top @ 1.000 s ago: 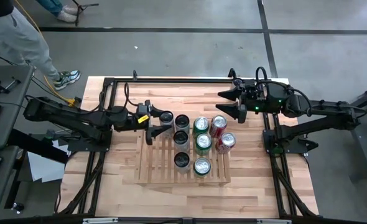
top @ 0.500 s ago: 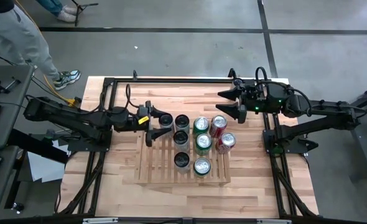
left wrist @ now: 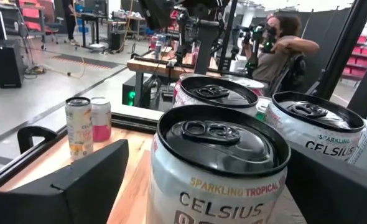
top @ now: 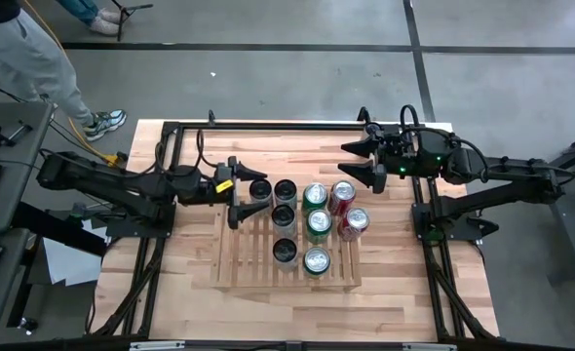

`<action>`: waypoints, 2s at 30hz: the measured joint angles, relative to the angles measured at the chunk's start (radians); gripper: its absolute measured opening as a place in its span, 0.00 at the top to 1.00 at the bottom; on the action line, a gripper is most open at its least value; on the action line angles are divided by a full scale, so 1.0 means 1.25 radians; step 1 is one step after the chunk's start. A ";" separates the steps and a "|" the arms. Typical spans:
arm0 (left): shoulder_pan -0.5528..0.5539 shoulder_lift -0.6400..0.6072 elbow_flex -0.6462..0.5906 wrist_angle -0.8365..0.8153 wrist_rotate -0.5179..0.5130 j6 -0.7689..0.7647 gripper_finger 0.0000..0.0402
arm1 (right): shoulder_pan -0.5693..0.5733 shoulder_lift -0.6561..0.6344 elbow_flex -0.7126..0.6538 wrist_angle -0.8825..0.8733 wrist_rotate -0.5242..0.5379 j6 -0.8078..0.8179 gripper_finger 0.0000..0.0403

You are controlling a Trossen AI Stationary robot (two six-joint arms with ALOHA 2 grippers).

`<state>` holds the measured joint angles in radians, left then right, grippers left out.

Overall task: Place canned beverage on shelf
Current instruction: Put the left white-yellow soda can on the shelf, then put the white-yellow soda can on the shelf and aligned with the other white-yellow soda can

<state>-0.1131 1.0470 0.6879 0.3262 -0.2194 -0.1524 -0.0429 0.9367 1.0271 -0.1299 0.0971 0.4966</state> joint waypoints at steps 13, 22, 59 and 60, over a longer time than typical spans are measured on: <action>0.000 -0.120 0.070 -0.082 0.065 0.067 0.00 | 0.000 0.000 0.000 0.000 0.000 -0.004 0.05; 0.002 -0.250 0.075 -0.077 0.021 0.100 0.00 | 0.000 0.000 0.000 0.000 0.013 -0.015 0.05; 0.002 -0.241 0.075 -0.112 -0.512 -0.017 0.00 | -0.578 0.278 -0.038 -0.373 0.180 0.106 0.05; 0.002 -0.241 0.075 -0.113 -0.514 -0.018 0.00 | -0.581 0.291 -0.038 -0.374 0.179 0.105 0.05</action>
<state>-0.1104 0.7462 0.7822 0.1850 -0.8623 -0.1749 -0.7691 1.3004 0.9798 -0.5968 0.3210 0.6284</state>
